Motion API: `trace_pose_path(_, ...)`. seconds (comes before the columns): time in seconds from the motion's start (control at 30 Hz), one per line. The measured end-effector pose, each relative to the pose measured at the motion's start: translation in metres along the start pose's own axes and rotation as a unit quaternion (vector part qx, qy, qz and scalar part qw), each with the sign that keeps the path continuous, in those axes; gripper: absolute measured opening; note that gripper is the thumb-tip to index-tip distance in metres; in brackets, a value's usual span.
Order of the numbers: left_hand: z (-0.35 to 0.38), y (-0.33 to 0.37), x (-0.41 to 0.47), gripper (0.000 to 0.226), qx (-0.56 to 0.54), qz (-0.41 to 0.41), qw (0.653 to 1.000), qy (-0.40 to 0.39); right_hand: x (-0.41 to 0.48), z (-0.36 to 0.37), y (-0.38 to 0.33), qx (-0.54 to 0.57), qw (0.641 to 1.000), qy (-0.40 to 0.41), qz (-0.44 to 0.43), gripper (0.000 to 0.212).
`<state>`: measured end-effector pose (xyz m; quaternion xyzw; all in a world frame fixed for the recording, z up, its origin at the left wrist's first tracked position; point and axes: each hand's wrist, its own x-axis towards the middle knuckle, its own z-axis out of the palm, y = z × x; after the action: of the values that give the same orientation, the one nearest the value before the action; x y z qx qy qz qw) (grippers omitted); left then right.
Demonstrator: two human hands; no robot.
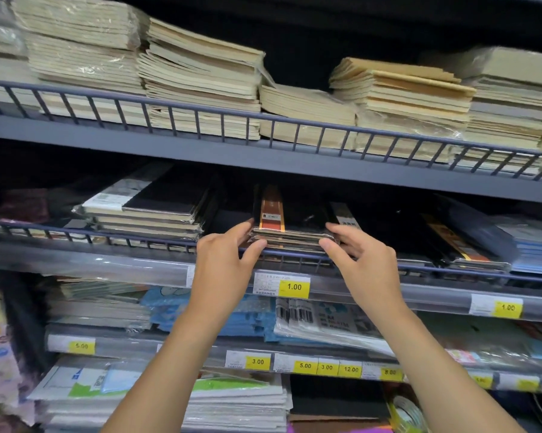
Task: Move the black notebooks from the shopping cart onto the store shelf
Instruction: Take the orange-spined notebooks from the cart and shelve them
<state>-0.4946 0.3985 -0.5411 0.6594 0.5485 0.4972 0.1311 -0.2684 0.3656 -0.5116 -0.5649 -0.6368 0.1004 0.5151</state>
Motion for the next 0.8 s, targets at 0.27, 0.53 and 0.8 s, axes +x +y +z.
trace_pose_path(0.27,-0.008,0.009,-0.005,0.052,0.000,-0.010,1.000,-0.021,-0.006,0.002,-0.002,-0.022,1.000,0.016,-0.012,0.034)
trace_pose_path(0.53,-0.016,0.023,-0.003,0.046,0.056,-0.016,0.998,-0.026,-0.010,0.000,-0.008,-0.059,0.997,0.030,-0.026,0.039)
trace_pose_path(0.8,-0.024,0.036,-0.013,0.038,0.091,-0.013,0.995,-0.034,-0.012,0.000,-0.004,-0.065,0.996,0.044,-0.046,0.046)
